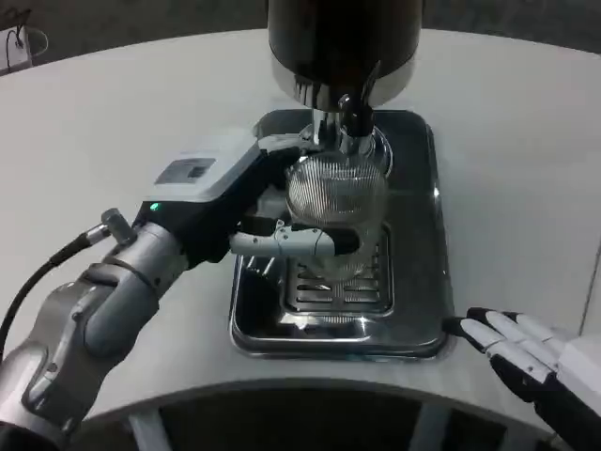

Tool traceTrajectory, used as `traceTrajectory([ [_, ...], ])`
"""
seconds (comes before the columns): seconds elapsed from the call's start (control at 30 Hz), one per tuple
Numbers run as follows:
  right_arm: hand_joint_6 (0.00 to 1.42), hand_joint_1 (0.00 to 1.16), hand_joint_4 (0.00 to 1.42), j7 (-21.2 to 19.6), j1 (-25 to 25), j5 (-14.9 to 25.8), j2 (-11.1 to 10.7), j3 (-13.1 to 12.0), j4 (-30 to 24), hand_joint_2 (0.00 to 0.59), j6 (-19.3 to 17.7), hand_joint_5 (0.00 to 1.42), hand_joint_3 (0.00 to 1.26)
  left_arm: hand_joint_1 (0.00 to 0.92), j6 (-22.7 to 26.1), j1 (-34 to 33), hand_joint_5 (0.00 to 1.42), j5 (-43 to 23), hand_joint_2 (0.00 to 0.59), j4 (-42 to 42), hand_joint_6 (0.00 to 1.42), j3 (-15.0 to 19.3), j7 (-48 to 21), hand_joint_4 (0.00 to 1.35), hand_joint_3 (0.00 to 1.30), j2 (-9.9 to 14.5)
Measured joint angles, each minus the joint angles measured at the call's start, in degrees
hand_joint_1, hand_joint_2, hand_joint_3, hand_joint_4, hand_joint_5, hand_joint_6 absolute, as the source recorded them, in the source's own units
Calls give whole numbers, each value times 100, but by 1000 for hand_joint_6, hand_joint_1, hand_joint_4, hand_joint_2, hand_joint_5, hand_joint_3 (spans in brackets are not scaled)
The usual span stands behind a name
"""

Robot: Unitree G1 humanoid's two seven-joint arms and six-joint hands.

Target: Grasp the cup under the faucet to collect the drink, then remove the cup.

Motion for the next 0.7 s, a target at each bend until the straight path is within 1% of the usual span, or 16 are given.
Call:
traceTrajectory([
  [0.2, 63, 428, 0, 0, 12, -4, -7, 20, 0, 499, 25, 0, 63, 60, -136, 53, 358, -303, 5, -182, 698, 211, 3, 87, 215, 31],
  [0.3, 64, 428, 0, 0, 13, -4, -9, 43, 0, 499, 44, 0, 64, 58, -170, 203, 359, -376, 5, -369, 696, 359, 1, 100, 223, 79],
  [0.5, 65, 428, 0, 0, -14, -5, -21, 112, 2, 499, 97, 0, 71, 48, -166, 597, 396, -722, 22, -752, 685, 677, -88, 201, 279, 242],
  [0.53, 65, 428, 0, -2, -30, -5, -25, 120, 2, 499, 110, 0, 71, 49, -167, 718, 402, -824, 24, -886, 674, 796, -126, 212, 291, 272],
  [0.6, 65, 428, 0, -3, -58, -6, -31, 129, 3, 499, 125, 0, 72, 53, -156, 868, 393, -999, 34, -1036, 607, 930, -164, 228, 301, 316],
  [0.63, 65, 428, 0, -4, -78, -5, -39, 137, 3, 499, 128, 0, 72, 48, -133, 1016, 360, -1157, 40, -1189, 524, 1063, -214, 226, 294, 319],
  [0.7, 65, 428, 0, -5, -92, -8, -45, 147, 6, 499, 141, 0, 73, 36, -91, 1210, 293, -1411, 49, -1418, 438, 1249, -251, 186, 262, 316],
])
